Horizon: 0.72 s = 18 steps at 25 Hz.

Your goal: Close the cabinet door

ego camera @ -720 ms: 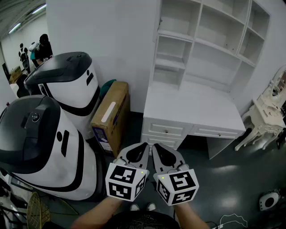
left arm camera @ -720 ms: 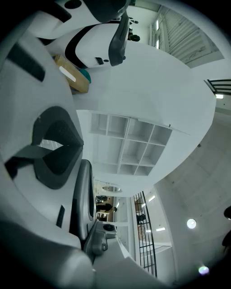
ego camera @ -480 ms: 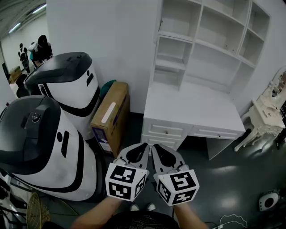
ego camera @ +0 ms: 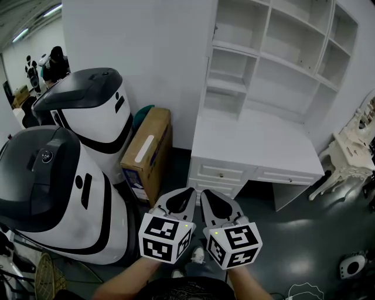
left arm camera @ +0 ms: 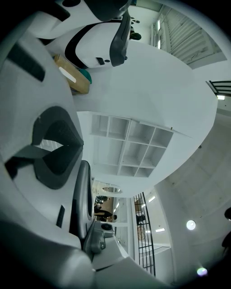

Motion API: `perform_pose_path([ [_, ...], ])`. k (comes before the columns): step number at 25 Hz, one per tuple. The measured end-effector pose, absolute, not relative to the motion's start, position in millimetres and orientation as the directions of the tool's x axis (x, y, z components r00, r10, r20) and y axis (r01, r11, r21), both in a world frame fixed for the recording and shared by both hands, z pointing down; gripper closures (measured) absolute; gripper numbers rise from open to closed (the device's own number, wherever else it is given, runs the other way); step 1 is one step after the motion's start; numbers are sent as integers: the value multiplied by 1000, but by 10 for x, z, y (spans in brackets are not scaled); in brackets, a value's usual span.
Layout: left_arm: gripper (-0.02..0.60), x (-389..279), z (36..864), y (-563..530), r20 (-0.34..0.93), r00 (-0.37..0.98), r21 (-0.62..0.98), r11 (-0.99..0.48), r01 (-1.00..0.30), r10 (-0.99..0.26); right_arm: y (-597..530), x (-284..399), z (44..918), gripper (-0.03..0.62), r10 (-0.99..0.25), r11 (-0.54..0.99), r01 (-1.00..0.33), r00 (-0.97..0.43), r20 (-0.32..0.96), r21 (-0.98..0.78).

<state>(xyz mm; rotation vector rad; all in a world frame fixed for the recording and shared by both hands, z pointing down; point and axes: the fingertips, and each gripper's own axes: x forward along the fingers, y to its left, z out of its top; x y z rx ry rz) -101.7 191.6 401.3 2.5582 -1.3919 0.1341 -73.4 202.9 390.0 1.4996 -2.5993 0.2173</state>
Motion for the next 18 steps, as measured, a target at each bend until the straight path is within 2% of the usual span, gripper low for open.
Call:
perform_pose_path([
  [18, 569, -872, 3988, 771, 197, 515, 119, -501, -857, -834, 865, -607, 3894, 572, -827, 532, -845, -534, 173, -64],
])
